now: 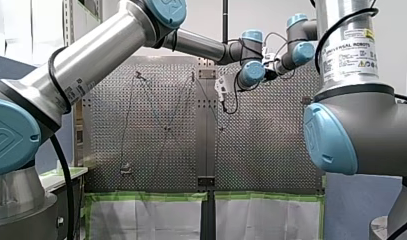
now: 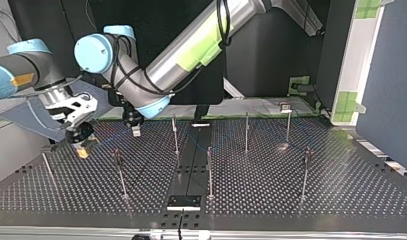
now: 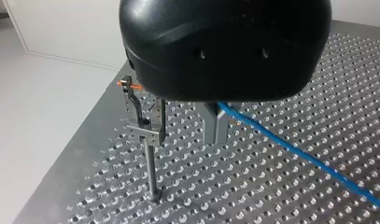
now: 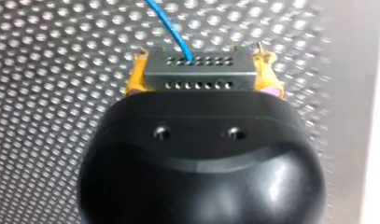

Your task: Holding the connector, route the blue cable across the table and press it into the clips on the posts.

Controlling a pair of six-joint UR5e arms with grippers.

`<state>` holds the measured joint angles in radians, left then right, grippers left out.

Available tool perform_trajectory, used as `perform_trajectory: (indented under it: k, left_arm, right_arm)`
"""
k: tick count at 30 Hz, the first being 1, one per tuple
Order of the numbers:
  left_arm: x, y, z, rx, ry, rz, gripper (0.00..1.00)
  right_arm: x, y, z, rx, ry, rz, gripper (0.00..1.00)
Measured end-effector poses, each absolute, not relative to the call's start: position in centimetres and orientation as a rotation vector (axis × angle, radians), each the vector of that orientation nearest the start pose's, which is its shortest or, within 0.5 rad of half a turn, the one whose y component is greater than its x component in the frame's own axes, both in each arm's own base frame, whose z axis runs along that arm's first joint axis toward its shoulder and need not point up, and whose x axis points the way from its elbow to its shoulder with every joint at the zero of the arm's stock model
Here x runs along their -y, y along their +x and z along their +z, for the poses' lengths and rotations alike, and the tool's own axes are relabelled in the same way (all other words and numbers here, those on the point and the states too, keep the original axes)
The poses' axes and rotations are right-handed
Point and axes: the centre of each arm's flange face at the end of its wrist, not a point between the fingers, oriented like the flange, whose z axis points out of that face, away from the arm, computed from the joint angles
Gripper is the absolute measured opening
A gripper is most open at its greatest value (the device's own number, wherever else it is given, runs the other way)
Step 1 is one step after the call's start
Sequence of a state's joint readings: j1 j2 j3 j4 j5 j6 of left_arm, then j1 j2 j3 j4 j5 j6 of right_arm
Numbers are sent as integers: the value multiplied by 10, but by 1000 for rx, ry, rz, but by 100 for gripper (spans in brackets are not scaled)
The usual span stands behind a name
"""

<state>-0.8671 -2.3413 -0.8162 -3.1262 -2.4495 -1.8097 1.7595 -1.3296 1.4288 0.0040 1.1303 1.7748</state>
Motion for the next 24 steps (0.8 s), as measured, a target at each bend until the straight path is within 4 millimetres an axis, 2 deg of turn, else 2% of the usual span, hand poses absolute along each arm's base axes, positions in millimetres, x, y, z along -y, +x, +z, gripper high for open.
perform_trajectory:
  k: [4, 12, 16, 20, 22, 24]
  left_arm:
    - [609, 446, 363, -1557, -195, -178, 0]
    - [608, 465, 372, -1514, -180, -226, 0]
    - [599, 482, 374, -1507, -174, -234, 0]
    - [587, 498, 373, -1519, -159, -230, 0]
    - [585, 502, 372, -1524, -156, -229, 0]
    - [590, 496, 372, -1524, -151, -235, 0]
  right_arm:
    - [520, 272, 451, -1519, -2256, -2404, 0]
    - [497, 266, 492, -1457, -2246, -2517, 0]
    - [496, 269, 493, -1444, -2253, -2520, 0]
    - [489, 279, 497, -1411, -2237, -2526, 0]
    - [488, 280, 497, -1408, -2237, -2526, 0]
    - [488, 280, 499, -1408, -2236, -2530, 0]
